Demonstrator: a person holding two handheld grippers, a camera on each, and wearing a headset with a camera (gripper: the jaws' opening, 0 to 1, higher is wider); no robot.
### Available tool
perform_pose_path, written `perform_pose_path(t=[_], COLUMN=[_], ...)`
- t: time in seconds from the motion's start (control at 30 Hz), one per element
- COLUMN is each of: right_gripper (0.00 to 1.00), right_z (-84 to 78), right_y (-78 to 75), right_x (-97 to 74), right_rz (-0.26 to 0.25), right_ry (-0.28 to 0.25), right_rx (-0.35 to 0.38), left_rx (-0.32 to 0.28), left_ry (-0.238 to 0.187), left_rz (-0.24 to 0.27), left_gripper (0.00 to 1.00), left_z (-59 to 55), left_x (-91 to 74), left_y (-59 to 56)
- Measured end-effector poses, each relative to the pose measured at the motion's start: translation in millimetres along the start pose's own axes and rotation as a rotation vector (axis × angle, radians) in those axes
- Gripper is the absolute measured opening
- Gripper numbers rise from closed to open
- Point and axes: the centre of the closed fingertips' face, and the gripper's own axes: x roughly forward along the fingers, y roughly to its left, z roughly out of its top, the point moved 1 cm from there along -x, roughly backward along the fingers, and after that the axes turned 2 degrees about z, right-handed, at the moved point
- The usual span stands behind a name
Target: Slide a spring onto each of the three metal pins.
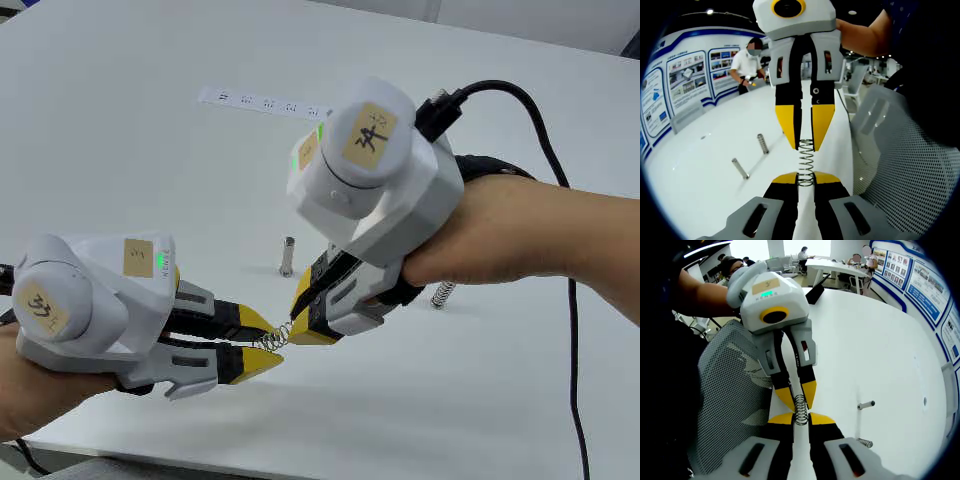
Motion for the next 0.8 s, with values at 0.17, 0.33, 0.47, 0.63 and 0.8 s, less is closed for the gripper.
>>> perform_pose_path(t=[0.17,0.33,0.47,0.63,0.8], right_gripper=[0.16,0.15,0.12,0.12,0.11], right_z=[-0.3,2.6,3.5,8.6,14.7], right_y=[-2.4,-1.0,-1.6,-2.0,-2.1], right_x=[2.5,4.3,3.7,0.6,1.7], right_rz=[0.0,0.006,0.007,0.001,0.007], right_ry=[-0.022,-0.047,-0.056,-0.057,-0.052], right_rx=[0.017,0.036,0.041,0.038,0.024], left_rx=[-0.021,-0.021,-0.023,-0.041,-0.027], left_ry=[-0.033,-0.056,-0.058,-0.063,-0.049], left_rz=[0.009,0.008,0.008,0.006,0.001], left_gripper=[0.1,0.1,0.1,0.11,0.11], left_z=[4.9,10.0,10.6,11.7,11.6], left_x=[-3.4,-3.5,-2.6,-0.1,2.7], left_y=[3.2,3.4,3.9,4.3,2.8])
